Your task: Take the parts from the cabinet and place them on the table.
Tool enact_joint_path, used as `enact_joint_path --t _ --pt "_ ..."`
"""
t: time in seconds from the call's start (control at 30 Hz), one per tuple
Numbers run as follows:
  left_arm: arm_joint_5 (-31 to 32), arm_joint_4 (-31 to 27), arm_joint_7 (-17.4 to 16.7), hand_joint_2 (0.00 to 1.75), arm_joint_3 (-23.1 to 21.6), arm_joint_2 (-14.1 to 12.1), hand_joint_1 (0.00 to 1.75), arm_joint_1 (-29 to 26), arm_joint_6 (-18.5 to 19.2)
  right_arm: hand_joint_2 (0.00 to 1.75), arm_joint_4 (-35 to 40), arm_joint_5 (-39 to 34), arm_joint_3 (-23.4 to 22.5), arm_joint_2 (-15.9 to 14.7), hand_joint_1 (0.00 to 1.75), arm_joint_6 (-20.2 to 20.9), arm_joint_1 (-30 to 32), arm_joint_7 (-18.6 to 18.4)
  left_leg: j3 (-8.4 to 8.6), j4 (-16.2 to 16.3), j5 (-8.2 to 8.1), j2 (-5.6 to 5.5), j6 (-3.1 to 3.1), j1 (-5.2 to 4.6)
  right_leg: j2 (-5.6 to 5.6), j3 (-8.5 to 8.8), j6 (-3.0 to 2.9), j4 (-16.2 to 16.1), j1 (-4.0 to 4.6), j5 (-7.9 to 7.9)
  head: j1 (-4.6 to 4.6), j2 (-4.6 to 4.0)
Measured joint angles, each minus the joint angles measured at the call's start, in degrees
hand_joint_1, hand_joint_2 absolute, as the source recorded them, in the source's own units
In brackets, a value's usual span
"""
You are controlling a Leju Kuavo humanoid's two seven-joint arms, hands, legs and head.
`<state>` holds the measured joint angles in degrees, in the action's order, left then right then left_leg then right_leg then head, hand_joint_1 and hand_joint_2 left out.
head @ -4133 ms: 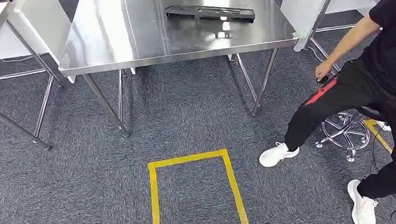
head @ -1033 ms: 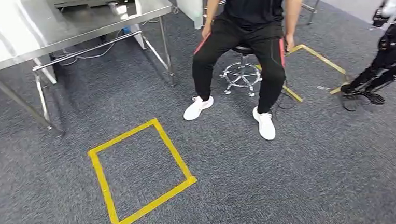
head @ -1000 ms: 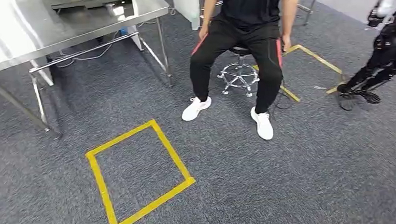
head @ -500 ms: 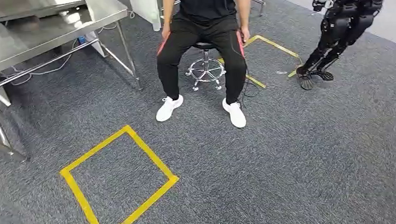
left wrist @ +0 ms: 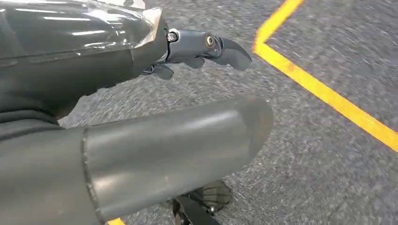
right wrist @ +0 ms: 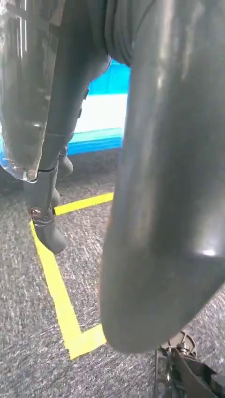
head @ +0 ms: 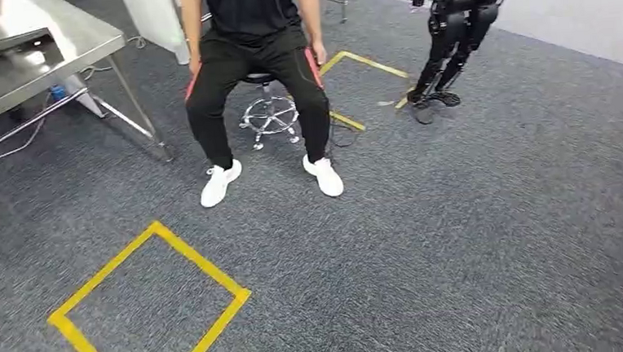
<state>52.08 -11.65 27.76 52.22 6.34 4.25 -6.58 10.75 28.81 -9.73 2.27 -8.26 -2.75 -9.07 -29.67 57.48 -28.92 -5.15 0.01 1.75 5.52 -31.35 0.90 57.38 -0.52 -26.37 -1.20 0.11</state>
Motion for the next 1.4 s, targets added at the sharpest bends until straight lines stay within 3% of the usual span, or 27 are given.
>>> enact_joint_path --t 0.07,0.13,0.2,0.23,0.3,0.33,0.4,0.43,0.47,0.5,0.63,0.67,0.7,0.73,0.8,0.83,0.87,0.93,0.97,1.0,1.03,1.13,1.17,1.2,1.23,1.33,1.4 --pt "0.07 0.0 -0.09 0.0 0.0 0.04 0.0 0.07 -0.17 0.0 0.0 0.02 0.0 -0.04 0.0 0.02 0.21 0.02 -0.35 0.36 -0.18 1.26 0.26 -0.61 1.22 -1.0 1.0 -0.26 -0.38 0.5 -0.04 0.0" --pt "0.09 -0.02 -0.11 0.0 0.0 0.18 0.0 0.14 -0.31 0.0 -0.04 0.0 0.0 -0.06 0.0 0.02 0.46 0.02 -0.26 -0.41 0.49 2.57 1.28 -0.72 2.39 -1.72 1.93 -0.32 -0.33 0.76 -0.04 0.0" --pt "0.17 -0.02 -0.22 0.0 0.0 0.24 0.0 0.18 -0.57 0.0 -0.04 0.0 -0.04 -0.02 0.0 0.02 0.46 0.02 -0.17 -1.01 0.99 4.15 2.41 -0.65 -2.66 -3.5 1.47 3.69 -0.38 -1.68 -0.4 0.0" --pt "0.26 -0.02 -0.39 0.0 0.02 0.24 0.0 0.09 -0.63 0.0 -0.04 0.0 -0.04 0.04 0.0 0.0 0.36 0.02 -0.3 -1.01 1.02 5.05 2.5 -0.84 -3.91 -5.72 1.11 8.05 -0.44 -4.02 -0.57 0.0" --pt "0.59 -0.02 -0.68 0.0 0.02 0.26 0.0 -0.08 -0.61 0.0 -0.04 0.0 -0.07 0.04 0.0 -0.07 0.35 0.09 -0.5 -0.96 1.03 6.91 2.52 -1.03 -4.63 -9.26 1.12 16.1 -0.47 -7.26 -0.55 0.0" --pt "0.61 0.0 -0.94 0.0 0.0 0.26 0.0 -0.08 -0.61 0.0 -0.04 0.06 -0.07 0.04 0.0 -0.09 0.44 0.09 -0.56 -0.94 1.03 7.71 2.51 -1.06 -4.76 -9.57 1.56 17.42 -0.58 -7.4 -0.52 0.0" --pt "0.61 0.0 -1.18 0.0 0.0 0.44 0.0 -0.07 -0.61 0.0 -0.04 0.44 -0.07 -0.02 0.0 -0.09 0.64 0.11 -0.51 -0.92 1.0 9.13 2.4 -1.01 -5.28 -6.18 2.76 12.15 -0.89 -5.26 -0.57 0.0" --pt "0.61 0.0 -1.2 0.0 0.02 0.52 0.0 -0.05 -0.61 0.0 -0.04 0.68 -0.07 -0.09 0.0 -0.09 0.61 0.11 -0.38 -0.9 0.92 9.83 2.2 -0.97 -6.36 -2.71 3.46 6.17 -1.21 -3.36 -0.55 0.0" --pt "0.61 -0.02 -1.25 0.0 0.02 0.52 0.0 -0.05 -0.61 0.0 -0.04 0.74 -0.07 -0.09 0.0 -0.07 0.46 0.11 -0.13 -0.8 0.8 10.4 1.78 -1.01 -9.14 0.56 3.83 0.8 -1.37 -2.06 -0.57 0.0" --pt "0.61 -0.02 -1.33 0.0 0.02 0.46 0.0 -0.09 -0.61 0.0 -0.04 0.94 -0.06 -0.04 0.0 0.04 0.22 0.09 -0.06 -0.69 0.51 10.96 1.26 -1.6 -10.97 0.68 3.23 -0.12 -0.86 -1.68 -0.55 0.0" --pt "0.79 0.0 -1.35 0.0 0.02 0.61 0.0 0.26 -0.61 0.0 -0.07 0.98 -0.04 -0.15 0.0 0.39 0.33 -0.2 0.81 -0.94 0.34 13.16 -0.04 -1.27 -8.19 0.02 1.07 -0.34 -0.5 -1.06 -0.28 0.0" --pt "0.79 0.0 -1.33 0.0 0.0 0.59 0.0 0.29 -0.61 0.0 -0.07 0.98 -0.04 -0.11 0.0 0.39 0.34 -0.24 0.56 -0.25 -0.4 11.12 -0.63 -0.78 -7.51 0.67 0.56 -0.49 -1.55 -0.74 -0.17 0.0" --pt "0.79 0.0 -1.33 0.0 0.0 0.55 0.0 0.28 -0.61 0.0 -0.07 0.98 -0.04 -0.11 0.0 0.39 0.27 -0.24 -0.38 2.09 -2.66 7.93 -0.63 -0.7 -7.03 0.57 0.03 -0.47 -1.32 -0.52 -0.18 0.0" --pt "0.79 0.0 -1.35 0.0 0.0 0.57 0.0 0.2 -0.61 0.0 -0.07 0.98 -0.07 -0.18 0.0 0.39 0.28 -0.35 -2.12 6.1 -5.27 6.3 -0.58 -0.68 -6.4 0.39 -0.32 -0.47 -1.18 -0.35 -0.09 0.0" --pt "0.85 0.02 -1.38 0.0 0.0 0.57 0.0 -0.13 -0.61 0.0 -0.07 0.96 -0.04 -0.18 0.0 0.42 0.25 -0.33 -6.35 15.07 -9.17 5.32 -0.53 -0.69 -4.88 0.04 -0.57 -0.41 -0.73 -0.2 -0.04 0.0" --pt "0.85 0.02 -1.38 0.0 0.0 0.57 0.0 -0.25 -0.61 0.0 -0.07 0.98 -0.04 -0.15 0.0 0.44 0.28 -0.35 -7.66 17.5 -9.35 5.2 -0.45 -0.7 -4.03 0.01 -0.58 -0.4 -0.54 -0.19 -0.07 0.0" --pt "0.85 0.02 -1.38 0.0 0.0 0.57 0.0 -0.27 -0.61 0.0 -0.07 0.96 -0.04 -0.15 0.0 0.46 0.36 -0.35 -7.48 16.68 -7.99 5.16 -0.28 -0.69 -3.18 0.06 -0.57 -0.36 -0.46 -0.19 -0.07 0.0" --pt "1.07 0.02 -1.38 0.0 0.0 0.55 0.0 -0.26 -0.61 0.0 -0.07 0.96 -0.07 -0.15 0.0 0.44 0.51 -0.35 -3.92 8.73 -2.69 4.54 0.18 -0.67 -1.56 0.29 -0.55 -0.21 -0.42 -0.2 -0.07 0.0" --pt "1.18 0.02 -1.38 0.0 0.0 0.55 0.0 -0.25 -0.61 0.0 -0.07 0.96 -0.04 -0.13 0.0 0.44 0.51 -0.35 -1.8 4.11 -0.35 3.24 0.4 -0.59 -0.87 0.37 -0.53 -0.15 -0.43 -0.2 -0.07 0.0" --pt "1.2 0.02 -1.4 0.0 0.0 0.46 0.0 -0.29 -0.61 0.0 -0.07 0.96 -0.04 -0.04 0.0 0.44 0.45 -0.33 -0.59 1.33 -0.09 -0.53 0.71 -0.4 -0.31 0.16 -0.43 0.0 -0.42 -0.19 -0.09 0.0" --pt "1.2 0.02 -1.4 0.0 -0.02 0.5 0.0 -0.27 -0.61 0.0 -0.07 0.98 -0.04 -0.07 0.0 0.44 0.17 -0.33 -0.57 0.41 -0.19 -0.35 0.69 -0.38 0.42 -0.35 -0.08 0.29 0.06 -0.12 -0.13 0.0" --pt "0.63 0.02 -1.44 0.0 0.02 0.57 0.0 -0.12 -0.68 0.0 -0.09 1.05 -0.04 0.0 0.0 0.48 0.5 -0.35 -0.56 0.24 0.19 1.44 1.58 -1.21 2.36 -1.68 1.34 -0.31 -0.52 0.69 -0.07 0.0" --pt "0.61 0.02 -1.42 0.0 0.02 0.66 0.0 -0.03 -0.68 0.0 -0.11 1.07 -0.04 -0.04 0.0 0.48 0.51 -0.48 -0.35 -0.69 0.83 2.38 2.3 -0.7 1.6 -1.69 1.43 0.11 -0.23 0.54 -0.13 0.0" --pt "0.57 0.02 -1.4 0.0 0.02 0.66 0.0 -0.03 -0.72 0.0 -0.11 1.14 -0.04 0.02 0.0 0.5 0.49 -0.5 -0.18 -1.06 1.03 3.13 2.61 -0.9 -2.1 -2.58 1.29 1.79 -0.21 -0.53 -0.15 0.0" --pt "0.46 0.02 -1.38 0.0 0.04 0.59 0.0 -0.09 -0.79 0.0 -0.11 1.18 -0.04 0.11 0.0 0.57 0.46 -0.52 -0.27 -1.08 1.11 4.04 2.85 -0.95 -3.82 -4.55 0.91 5.52 -0.19 -2.6 -0.35 0.0" --pt "0.28 0.02 -1.38 0.0 0.22 0.55 0.0 -0.29 -0.79 0.0 -0.11 1.18 -0.04 0.24 0.0 0.57 0.36 -0.5 -0.43 -1.07 1.1 6.82 2.86 -1.19 -4.72 -10.0 0.88 17.18 -0.38 -6.73 -0.35 0.0" --pt "0.26 0.02 -1.38 0.0 0.26 0.55 0.0 -0.27 -0.79 0.0 -0.11 1.18 -0.07 0.24 0.0 0.57 0.57 -0.5 -0.48 -1.06 1.05 8.33 2.78 -1.2 -4.94 -8.19 1.93 14.64 -0.63 -5.29 -0.37 0.0"
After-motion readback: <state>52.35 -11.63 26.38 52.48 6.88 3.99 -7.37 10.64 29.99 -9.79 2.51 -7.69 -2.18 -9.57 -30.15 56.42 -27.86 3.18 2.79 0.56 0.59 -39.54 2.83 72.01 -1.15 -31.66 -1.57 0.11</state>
